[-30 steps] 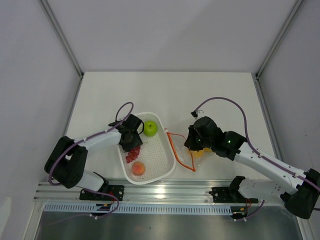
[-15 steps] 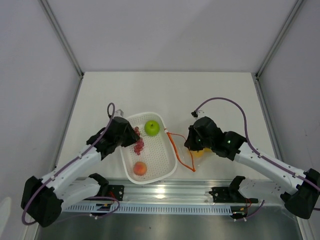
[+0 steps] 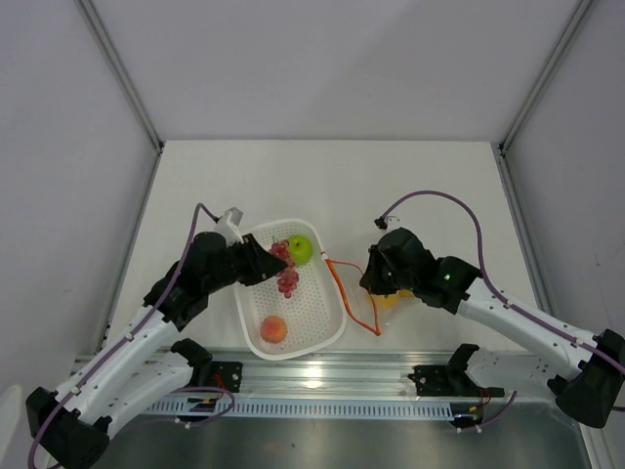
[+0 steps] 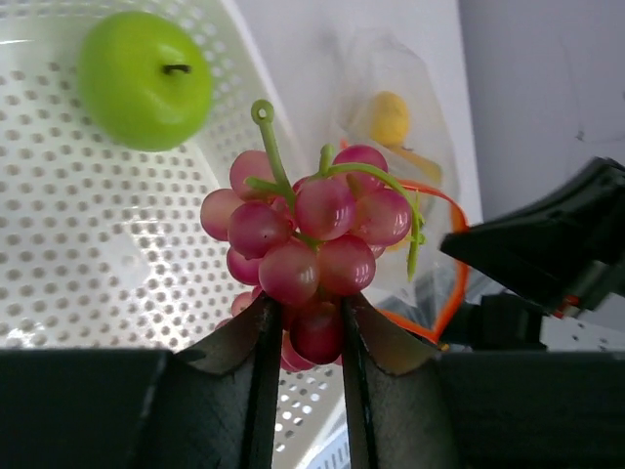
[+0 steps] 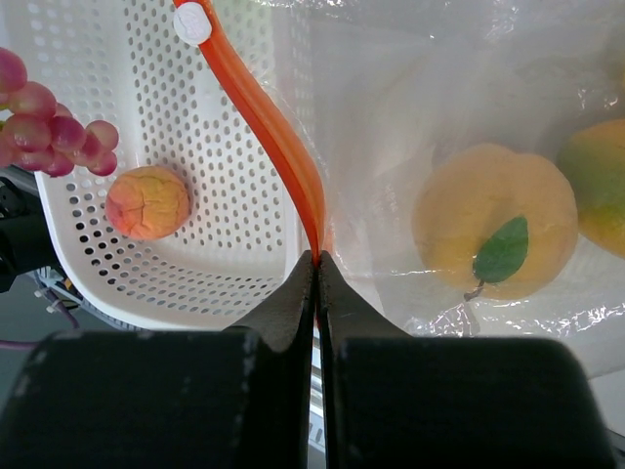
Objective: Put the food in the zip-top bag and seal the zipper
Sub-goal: Pick up the fake fruit from the bin, then place the fake fruit in the zipper food storage bag.
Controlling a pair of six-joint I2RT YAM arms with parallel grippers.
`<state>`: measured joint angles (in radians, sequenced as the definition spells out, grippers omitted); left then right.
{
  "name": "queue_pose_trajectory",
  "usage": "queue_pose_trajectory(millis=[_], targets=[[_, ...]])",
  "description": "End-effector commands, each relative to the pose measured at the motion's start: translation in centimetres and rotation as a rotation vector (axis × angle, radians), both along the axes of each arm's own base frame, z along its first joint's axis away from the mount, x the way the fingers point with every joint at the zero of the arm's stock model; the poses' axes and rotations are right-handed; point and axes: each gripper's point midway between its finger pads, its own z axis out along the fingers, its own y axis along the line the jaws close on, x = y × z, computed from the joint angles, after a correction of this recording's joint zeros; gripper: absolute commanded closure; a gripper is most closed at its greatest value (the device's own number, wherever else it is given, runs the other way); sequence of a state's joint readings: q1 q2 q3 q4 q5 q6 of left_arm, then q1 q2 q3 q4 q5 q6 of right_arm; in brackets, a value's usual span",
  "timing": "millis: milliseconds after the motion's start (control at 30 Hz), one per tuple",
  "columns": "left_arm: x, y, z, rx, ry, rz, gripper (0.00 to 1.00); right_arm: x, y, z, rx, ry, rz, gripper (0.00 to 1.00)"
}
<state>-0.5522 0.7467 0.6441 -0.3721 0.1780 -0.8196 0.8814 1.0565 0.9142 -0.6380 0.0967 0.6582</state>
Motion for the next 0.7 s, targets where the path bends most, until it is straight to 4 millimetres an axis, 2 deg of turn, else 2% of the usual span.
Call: queue_pose_trajectory(millis=[0,267,367,600,667], targets=[[-1.0,-3.1,5.8,-0.175,-0.114,-0.143,0.72,0.0,0.5,1.4,0.047,-0.012,-0.005,1.0],[-3.4,-8.3,9.1,-0.333,-0.224,-0.386,0.75,-0.5,0.7,1.3,0.065,-0.005,0.016,1.0],[-4.1,-9.2,10.2,-0.395,-0.277,-0.438,0.75,-0.7,0.7,1.4,0.078,-0.003,0.018,1.0],[-4.1,-10.4,10.0,-0.427,-0.273,-0.458,0.75,-1.5,1.8,2.8,0.172,0.004,0.058,1.0],[-4.1,-10.9,9.1,-0.441,-0.23,-0.458,0.75,-1.6,2.0,3.5,0.203,-0.001,0.062,1.0]])
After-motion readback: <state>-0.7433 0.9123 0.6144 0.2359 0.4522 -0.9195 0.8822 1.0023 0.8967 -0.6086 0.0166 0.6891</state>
